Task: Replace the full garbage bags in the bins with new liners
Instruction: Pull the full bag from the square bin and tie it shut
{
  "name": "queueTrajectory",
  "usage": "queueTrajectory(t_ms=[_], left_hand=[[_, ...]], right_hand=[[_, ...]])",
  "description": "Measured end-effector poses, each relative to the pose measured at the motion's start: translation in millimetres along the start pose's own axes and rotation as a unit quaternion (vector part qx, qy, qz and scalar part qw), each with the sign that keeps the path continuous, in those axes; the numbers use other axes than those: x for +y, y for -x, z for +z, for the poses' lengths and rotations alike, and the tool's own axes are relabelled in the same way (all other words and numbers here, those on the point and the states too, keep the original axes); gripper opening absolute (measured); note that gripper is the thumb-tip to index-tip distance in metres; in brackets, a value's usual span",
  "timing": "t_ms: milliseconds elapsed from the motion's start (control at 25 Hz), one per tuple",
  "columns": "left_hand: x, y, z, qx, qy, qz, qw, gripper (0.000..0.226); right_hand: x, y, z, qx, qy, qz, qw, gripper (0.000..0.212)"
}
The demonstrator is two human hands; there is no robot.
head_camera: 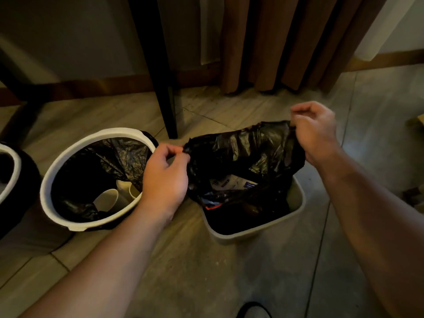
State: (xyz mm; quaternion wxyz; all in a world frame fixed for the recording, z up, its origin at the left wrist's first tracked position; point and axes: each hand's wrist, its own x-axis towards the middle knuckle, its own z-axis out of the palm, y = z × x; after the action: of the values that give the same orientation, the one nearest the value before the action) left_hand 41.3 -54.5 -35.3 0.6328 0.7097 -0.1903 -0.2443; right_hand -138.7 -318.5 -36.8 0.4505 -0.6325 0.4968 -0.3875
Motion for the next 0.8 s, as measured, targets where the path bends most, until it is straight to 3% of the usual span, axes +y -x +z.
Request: queueTrajectory(t_ms=[40, 160, 280, 400, 480, 560, 680, 800], left_hand=[[-2, 8, -5, -0.006, -0.015, -0.001, 1.0, 0.012], [-12, 32, -15, -0.008, -0.133, 0.003, 0.991, 0.022], [-20, 41, -26, -0.004, -0.212, 0.001, 0.977, 0.028], [-20, 49, -39, 0.019, -0.145, -0.031, 0.989, 0.032], [-22, 60, -42, 0.051, -0.112, -0.058, 0.991, 0.029], [-19, 76, -37, 0.065, -0.125, -0.085, 0.986, 0.029], [6, 99, -32, 0.044, -0.203, 0.012, 0.978, 0.039], [54, 115, -23, -0.105, -0.058, 0.127, 0.985, 0.021]], right_hand=[[-5, -1, 0, -0.034, 0.022, 0.024, 0.999, 0.015], [-16, 1, -3, -0.158, 0.182, 0.071, 0.968, 0.043], [-22, 6, -3, -0.217, 0.26, 0.025, 0.94, 0.024], [-32, 12, -4, -0.199, 0.263, -0.026, 0.944, 0.011], [-36, 12, -10, -0.139, 0.208, -0.041, 0.967, 0.023], [-41, 14, -14, -0.16, 0.15, -0.039, 0.975, 0.036], [-44, 24, -10, -0.252, 0.189, -0.047, 0.948, 0.043], [-45, 32, -2, -0.217, 0.266, -0.104, 0.933, 0.014]])
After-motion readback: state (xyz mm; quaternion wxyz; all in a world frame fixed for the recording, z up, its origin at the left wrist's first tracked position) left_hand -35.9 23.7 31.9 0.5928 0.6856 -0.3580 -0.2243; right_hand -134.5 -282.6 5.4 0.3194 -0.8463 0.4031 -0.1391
